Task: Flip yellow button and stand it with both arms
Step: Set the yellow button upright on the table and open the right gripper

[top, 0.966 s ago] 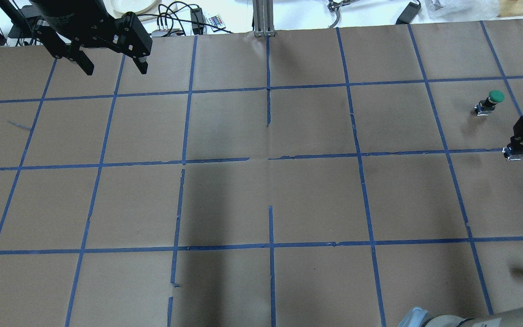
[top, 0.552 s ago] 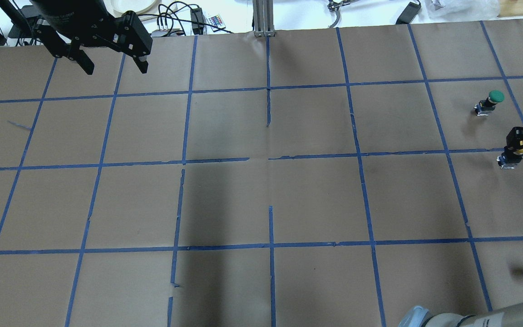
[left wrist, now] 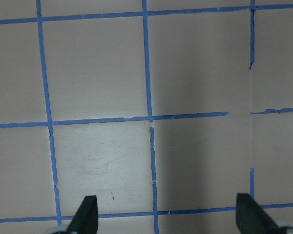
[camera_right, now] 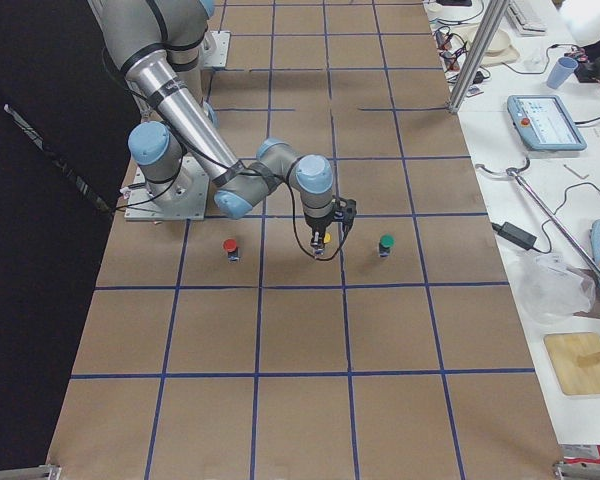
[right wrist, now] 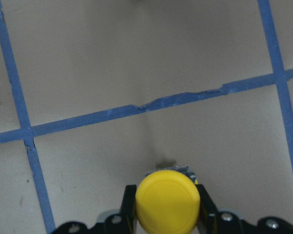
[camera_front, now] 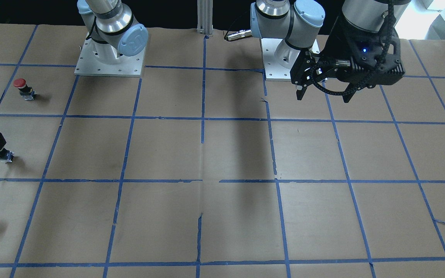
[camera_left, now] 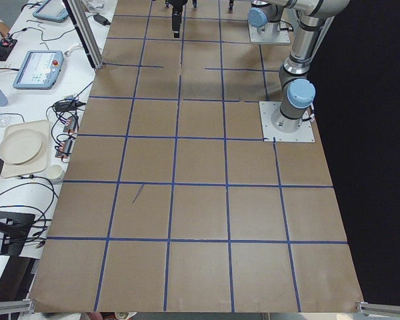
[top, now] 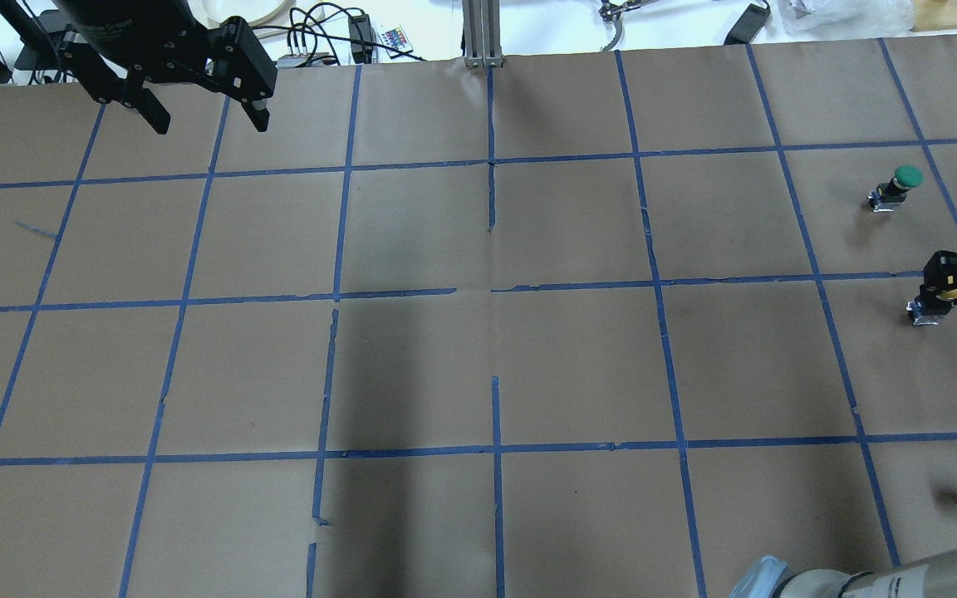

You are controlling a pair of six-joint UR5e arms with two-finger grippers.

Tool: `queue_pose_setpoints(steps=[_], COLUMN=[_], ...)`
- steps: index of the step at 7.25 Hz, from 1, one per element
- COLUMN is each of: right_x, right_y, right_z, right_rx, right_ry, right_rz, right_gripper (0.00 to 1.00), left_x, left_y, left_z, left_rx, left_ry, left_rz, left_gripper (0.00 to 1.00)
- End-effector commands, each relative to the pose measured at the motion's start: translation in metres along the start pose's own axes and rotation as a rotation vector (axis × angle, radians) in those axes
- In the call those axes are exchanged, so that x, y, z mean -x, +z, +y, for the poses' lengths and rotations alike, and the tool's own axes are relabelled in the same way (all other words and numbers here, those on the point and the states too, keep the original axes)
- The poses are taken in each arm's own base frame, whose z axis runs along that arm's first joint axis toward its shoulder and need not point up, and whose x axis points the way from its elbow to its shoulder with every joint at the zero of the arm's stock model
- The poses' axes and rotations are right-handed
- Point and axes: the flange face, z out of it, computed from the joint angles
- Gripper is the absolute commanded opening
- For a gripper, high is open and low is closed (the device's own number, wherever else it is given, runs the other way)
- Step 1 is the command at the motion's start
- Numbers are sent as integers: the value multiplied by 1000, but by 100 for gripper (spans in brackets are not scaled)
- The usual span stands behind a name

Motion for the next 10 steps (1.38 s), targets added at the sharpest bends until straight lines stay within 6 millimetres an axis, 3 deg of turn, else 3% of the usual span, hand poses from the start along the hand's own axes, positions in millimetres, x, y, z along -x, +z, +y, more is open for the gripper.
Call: queue_pose_setpoints(steps=[1,3,5,7,8,10], right_x=[-1,-1,-1,-1,-1,-5], right_y=[2,2,2,3,-1,-21], right_z=[1,1,1,2,1,0], right_rx=[6,8,10,15,10,58], right_ry=[1,2,3,4,3,4], right_rz=[4,4,4,0,3,42], right_gripper=[26,37,71,80,95,100], left_x=[0,-1,-1,-1,-1,-1], left_y=[-2,6,4,6,4,2], left_z=[1,-2,-1,-2,-2,-1], left_rx=[-3,11,6,11,6,3], left_ry=[0,-3,-5,-5,-5,-4], left_rz=[0,2,1,2,1,1], left_gripper=[100,100,100,100,100,100])
